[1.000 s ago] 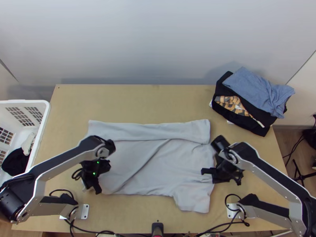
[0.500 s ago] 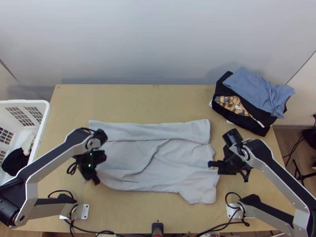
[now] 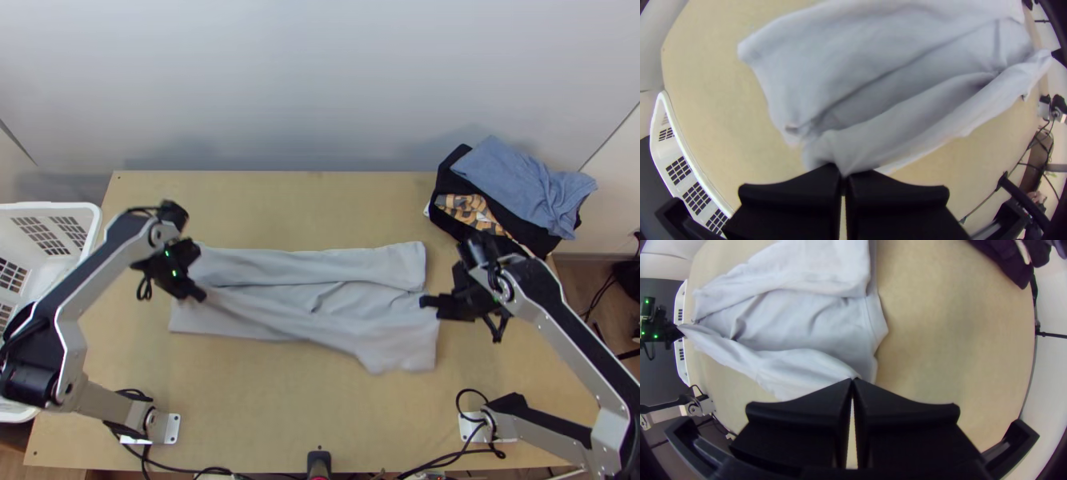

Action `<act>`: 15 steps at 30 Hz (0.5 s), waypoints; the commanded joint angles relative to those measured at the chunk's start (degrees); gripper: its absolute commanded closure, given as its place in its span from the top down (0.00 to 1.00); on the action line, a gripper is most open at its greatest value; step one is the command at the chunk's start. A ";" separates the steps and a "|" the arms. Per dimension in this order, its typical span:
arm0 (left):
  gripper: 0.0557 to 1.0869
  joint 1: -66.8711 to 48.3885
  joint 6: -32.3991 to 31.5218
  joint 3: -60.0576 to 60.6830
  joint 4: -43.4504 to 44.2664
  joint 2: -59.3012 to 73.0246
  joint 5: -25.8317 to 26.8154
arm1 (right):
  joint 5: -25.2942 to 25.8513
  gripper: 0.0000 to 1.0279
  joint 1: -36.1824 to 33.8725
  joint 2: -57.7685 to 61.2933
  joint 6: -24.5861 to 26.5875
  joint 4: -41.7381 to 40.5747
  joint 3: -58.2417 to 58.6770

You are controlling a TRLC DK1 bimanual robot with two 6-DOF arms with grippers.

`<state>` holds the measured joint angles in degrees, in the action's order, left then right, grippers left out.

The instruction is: Fold the t-shirt

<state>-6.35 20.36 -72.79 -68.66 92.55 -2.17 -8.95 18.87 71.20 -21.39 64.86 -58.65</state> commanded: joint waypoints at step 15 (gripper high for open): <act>0.04 2.83 -1.02 -15.18 0.37 8.52 0.15 | 4.20 0.03 -4.02 23.46 2.75 -15.73 -20.01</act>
<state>-3.62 19.90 -84.01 -68.42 99.13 -2.00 -7.20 15.38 88.14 -18.79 55.22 -73.60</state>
